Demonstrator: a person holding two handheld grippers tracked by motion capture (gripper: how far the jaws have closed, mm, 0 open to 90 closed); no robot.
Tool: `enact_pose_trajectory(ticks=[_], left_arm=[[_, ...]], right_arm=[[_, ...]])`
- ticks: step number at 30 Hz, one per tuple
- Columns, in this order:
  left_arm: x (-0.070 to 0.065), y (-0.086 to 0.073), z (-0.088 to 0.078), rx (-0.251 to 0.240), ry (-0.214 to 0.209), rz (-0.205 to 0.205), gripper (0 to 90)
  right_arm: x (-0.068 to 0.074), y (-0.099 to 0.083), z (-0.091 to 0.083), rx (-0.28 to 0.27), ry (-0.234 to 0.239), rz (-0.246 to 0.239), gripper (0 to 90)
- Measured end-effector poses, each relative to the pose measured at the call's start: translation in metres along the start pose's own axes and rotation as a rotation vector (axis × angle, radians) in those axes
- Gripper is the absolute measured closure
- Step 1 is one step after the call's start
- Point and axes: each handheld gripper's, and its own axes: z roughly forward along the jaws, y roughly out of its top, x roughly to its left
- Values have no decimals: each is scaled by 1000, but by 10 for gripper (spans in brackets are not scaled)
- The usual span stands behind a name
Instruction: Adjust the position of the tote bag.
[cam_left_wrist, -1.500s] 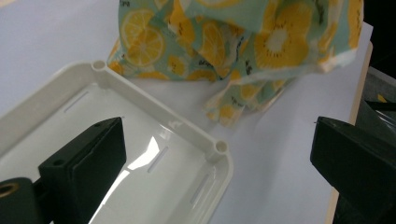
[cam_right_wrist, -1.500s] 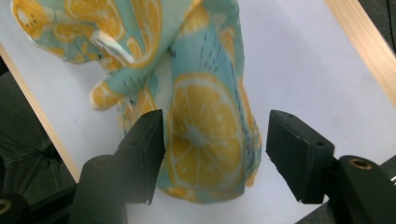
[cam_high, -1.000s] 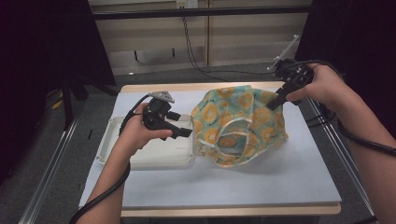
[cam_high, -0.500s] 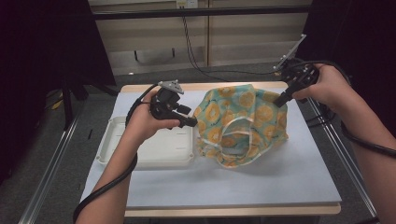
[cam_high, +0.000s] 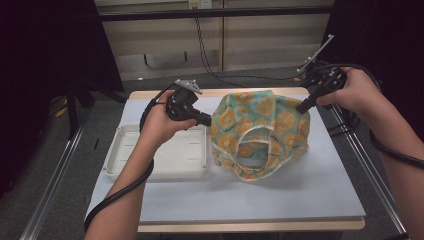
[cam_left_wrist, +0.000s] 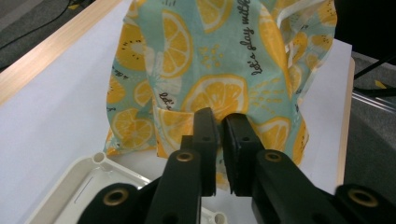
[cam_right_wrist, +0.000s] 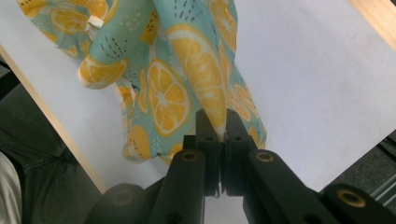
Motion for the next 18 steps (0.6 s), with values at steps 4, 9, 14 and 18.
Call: enact_pose_trajectory(ticks=[4,9,14,18], left_arm=[[1,3,-8,-31,15,-20,888],[1,11,-17,-52,29,-17,895],[6,18,-24,-61,37,-41,897],[13,20,-23,-89,41,-69,897]], right_arm=[[-3,-4,-8,-15,12,25,898],[-4,-6,-19,-45,18,36,899],[-8,-7,-24,-49,12,53,878],[-13,-8,-26,-55,3,63,900]])
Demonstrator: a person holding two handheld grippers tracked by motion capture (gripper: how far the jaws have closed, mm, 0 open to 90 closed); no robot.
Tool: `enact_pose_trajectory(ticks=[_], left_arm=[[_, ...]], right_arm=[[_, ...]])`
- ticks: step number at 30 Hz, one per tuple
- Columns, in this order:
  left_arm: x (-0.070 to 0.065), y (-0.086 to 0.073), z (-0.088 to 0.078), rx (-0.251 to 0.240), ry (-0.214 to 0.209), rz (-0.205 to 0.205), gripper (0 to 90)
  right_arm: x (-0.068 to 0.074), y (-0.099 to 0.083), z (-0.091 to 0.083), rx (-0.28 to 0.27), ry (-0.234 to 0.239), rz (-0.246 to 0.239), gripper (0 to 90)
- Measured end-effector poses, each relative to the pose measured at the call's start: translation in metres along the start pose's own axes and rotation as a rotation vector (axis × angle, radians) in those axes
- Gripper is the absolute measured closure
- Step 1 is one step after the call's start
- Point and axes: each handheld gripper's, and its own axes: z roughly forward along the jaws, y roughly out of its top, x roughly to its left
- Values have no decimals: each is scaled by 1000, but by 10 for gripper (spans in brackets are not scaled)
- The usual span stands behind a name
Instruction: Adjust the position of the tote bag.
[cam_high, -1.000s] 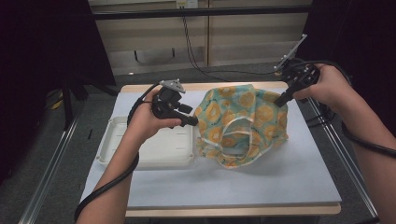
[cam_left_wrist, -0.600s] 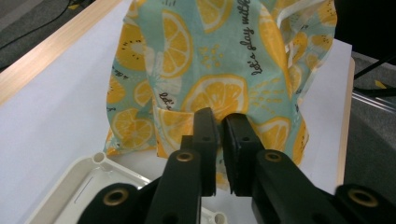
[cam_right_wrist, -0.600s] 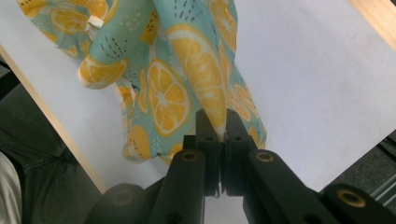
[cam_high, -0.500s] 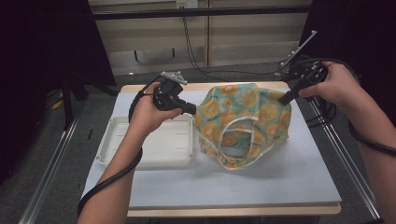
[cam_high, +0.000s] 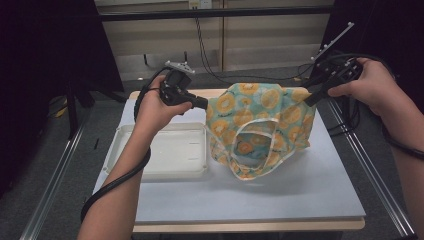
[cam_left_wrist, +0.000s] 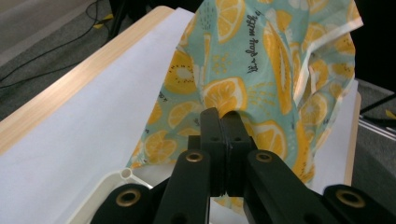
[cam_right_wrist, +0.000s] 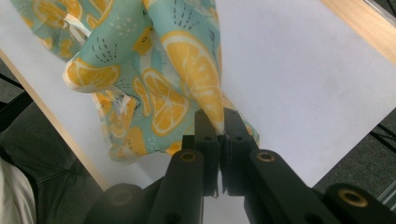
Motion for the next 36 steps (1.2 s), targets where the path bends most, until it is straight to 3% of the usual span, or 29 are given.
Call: enact_pose_trajectory(ticks=[6,11,16,19,22,23,24,27,32,36], left_arm=[[5,1,4,10,9,-6,899],[3,9,0,25,6,19,900],[8,10,2,-4,15,-9,899],[14,8,6,3,28,-19,894],[16,6,10,11,17,-34,882],[17,7,10,22,14,-10,876],[15,7,11,14,13,-23,862],[12,7,14,53,-1,0,858],[18,-1,26,65,2,-34,885],[18,-8,37,125,-7,-26,885]], right_arm=[[-3,-1,3,25,14,23,900],[-4,1,-4,-13,17,21,900],[-6,1,-8,-19,8,32,900],[-9,2,-4,-19,0,57,900],[-11,1,0,-11,2,59,900],[-11,1,3,-10,10,49,900],[-11,2,5,0,12,50,900],[-11,2,11,13,15,51,900],[-9,3,23,19,14,43,900],[-7,3,29,29,20,24,900]])
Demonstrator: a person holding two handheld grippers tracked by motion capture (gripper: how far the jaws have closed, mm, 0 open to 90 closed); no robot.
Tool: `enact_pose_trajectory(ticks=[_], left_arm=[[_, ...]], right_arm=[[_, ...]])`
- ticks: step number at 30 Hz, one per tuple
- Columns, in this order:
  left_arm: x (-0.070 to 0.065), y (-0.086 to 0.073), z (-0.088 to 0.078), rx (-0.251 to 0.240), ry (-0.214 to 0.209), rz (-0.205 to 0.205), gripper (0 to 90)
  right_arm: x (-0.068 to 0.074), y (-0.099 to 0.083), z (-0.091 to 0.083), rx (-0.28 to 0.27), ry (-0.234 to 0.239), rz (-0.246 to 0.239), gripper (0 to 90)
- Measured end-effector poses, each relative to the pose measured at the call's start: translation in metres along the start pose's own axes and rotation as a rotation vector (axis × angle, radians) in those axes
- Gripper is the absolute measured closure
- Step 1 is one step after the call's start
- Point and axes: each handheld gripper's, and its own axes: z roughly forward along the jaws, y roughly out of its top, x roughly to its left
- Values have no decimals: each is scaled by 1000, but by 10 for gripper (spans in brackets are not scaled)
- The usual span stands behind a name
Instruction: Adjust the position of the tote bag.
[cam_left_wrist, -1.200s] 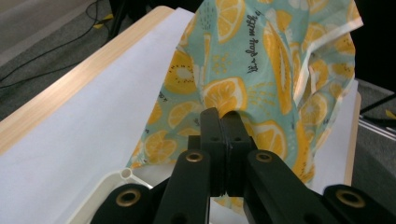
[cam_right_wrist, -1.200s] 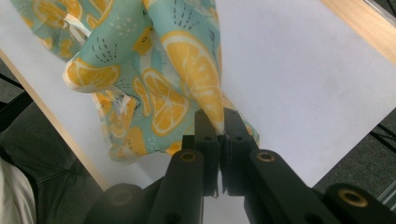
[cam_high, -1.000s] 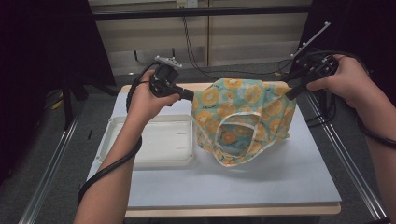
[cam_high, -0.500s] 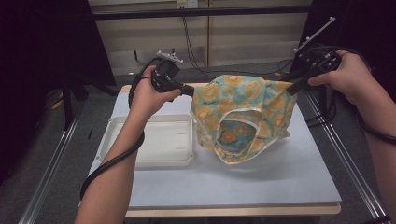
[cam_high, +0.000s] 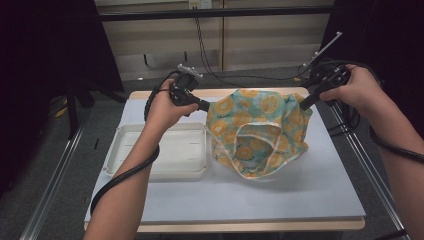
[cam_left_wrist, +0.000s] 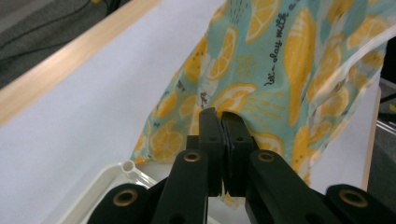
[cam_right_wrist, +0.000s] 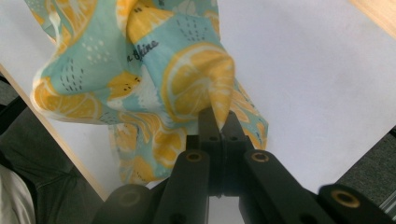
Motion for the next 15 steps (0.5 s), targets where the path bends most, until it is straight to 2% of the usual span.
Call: enact_pose_trajectory(ticks=[2,5,9,10,13,15], left_arm=[[1,-2,4,22,-9,-1,894],[2,-5,5,22,-7,-5,893],[1,-5,0,-5,12,4,785],[0,-4,-3,-12,8,-6,760],[-3,1,-13,-37,30,-7,730],[-5,4,-19,-55,26,-8,717]], right_arm=[[1,0,3,10,5,-2,900],[0,0,7,11,5,-13,900],[0,-3,12,12,10,-2,900],[0,-4,12,23,5,-4,900],[-1,-4,12,20,5,-12,900],[-1,-5,10,19,-1,-7,900]])
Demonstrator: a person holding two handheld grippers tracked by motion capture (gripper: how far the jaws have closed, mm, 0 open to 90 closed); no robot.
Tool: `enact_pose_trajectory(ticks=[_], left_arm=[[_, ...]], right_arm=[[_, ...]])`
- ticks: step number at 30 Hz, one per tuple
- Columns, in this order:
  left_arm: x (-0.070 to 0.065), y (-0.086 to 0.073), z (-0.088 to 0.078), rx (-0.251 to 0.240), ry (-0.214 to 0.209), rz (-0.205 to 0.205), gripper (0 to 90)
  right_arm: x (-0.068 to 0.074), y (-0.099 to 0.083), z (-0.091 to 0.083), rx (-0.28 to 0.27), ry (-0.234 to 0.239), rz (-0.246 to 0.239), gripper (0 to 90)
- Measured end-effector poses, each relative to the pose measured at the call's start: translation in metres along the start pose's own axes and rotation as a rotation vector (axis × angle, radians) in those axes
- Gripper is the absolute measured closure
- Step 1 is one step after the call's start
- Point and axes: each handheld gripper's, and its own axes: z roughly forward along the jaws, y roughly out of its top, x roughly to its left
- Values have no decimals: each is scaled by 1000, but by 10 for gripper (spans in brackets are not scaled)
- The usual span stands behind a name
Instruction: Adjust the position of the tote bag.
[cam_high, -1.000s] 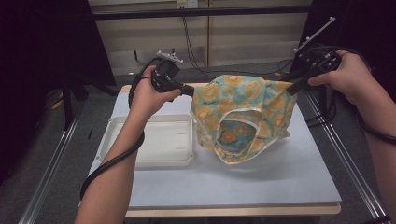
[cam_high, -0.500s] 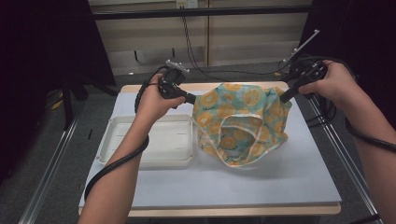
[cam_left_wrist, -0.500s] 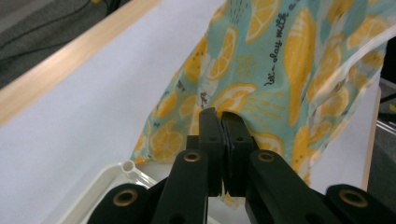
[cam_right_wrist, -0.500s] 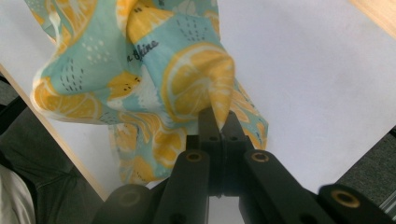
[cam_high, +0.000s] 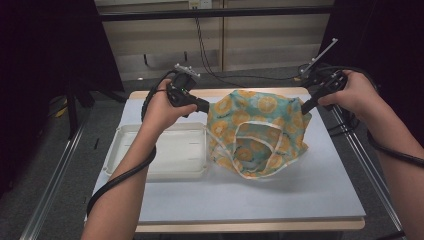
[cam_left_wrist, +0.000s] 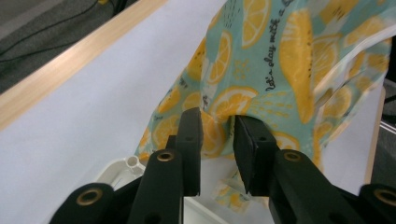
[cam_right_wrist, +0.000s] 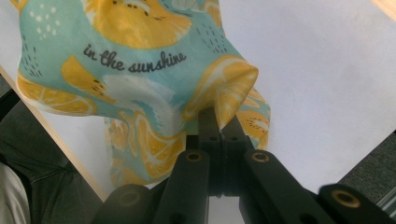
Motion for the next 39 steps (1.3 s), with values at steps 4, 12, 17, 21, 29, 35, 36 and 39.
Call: enact_pose_trajectory(ticks=[4,12,17,21,29,35,36,39], left_arm=[[-4,7,-9,-22,2,5,668],[-8,10,-12,33,19,47,575],[-13,11,-9,64,3,75,480],[-19,16,-3,103,-3,119,422],[-28,28,-6,118,-17,147,302],[-38,35,8,94,17,183,345],[-39,37,10,82,37,185,388],[-38,38,15,74,9,179,541]], right_arm=[[1,0,-2,11,-5,3,900],[1,-1,-1,20,-15,5,900],[2,-1,-1,19,-16,-7,900],[2,0,-1,19,-19,-8,900],[1,-1,-1,21,-14,-10,900],[2,1,1,26,-13,-17,900],[3,2,1,34,-17,-18,900],[4,2,-1,26,-19,-26,898]])
